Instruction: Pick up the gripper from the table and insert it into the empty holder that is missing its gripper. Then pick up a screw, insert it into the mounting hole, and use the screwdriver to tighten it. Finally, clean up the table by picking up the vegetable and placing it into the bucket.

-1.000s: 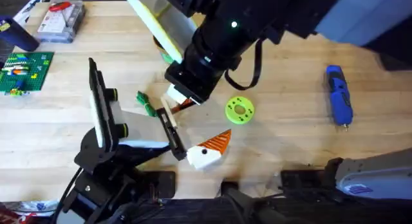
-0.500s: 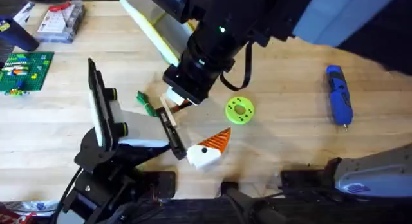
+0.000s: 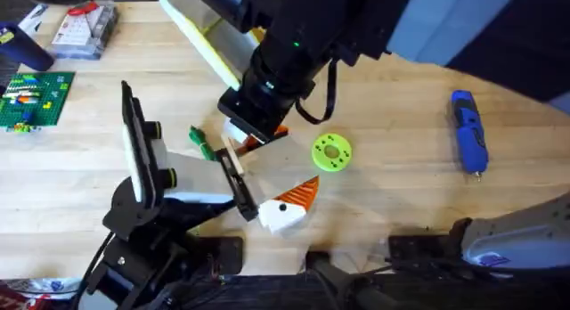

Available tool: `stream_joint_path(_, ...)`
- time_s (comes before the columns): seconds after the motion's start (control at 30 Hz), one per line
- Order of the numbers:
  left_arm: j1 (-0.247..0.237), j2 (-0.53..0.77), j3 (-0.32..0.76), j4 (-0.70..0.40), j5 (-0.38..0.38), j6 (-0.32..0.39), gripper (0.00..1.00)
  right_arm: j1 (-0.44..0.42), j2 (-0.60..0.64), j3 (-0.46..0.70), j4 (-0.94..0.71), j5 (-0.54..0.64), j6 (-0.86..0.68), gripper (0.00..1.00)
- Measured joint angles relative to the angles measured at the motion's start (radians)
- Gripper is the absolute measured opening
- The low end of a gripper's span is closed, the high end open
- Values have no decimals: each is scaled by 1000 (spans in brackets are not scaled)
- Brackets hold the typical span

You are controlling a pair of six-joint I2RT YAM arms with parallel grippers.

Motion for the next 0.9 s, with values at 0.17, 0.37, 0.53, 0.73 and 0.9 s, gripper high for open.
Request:
stream_joint_path(0.17, 0, 0, 0, 0, 0, 0, 993, 0, 3, 0, 6, 0, 0, 5)
stream_joint_path(0.37, 0, 0, 0, -1, 3, -2, 993, 0, 3, 2, -9, -1, 0, 5)
stream_joint_path(0.53, 0, 0, 0, -1, 4, -2, 993, 0, 3, 4, -21, -4, 0, 5)
stream_joint_path(0.73, 0, 0, 0, -1, 3, -2, 993, 0, 2, 4, -23, -13, -15, 5)
stream_joint_path(0.9, 0, 0, 0, -1, 3, -2, 993, 0, 2, 4, -26, -22, -16, 5)
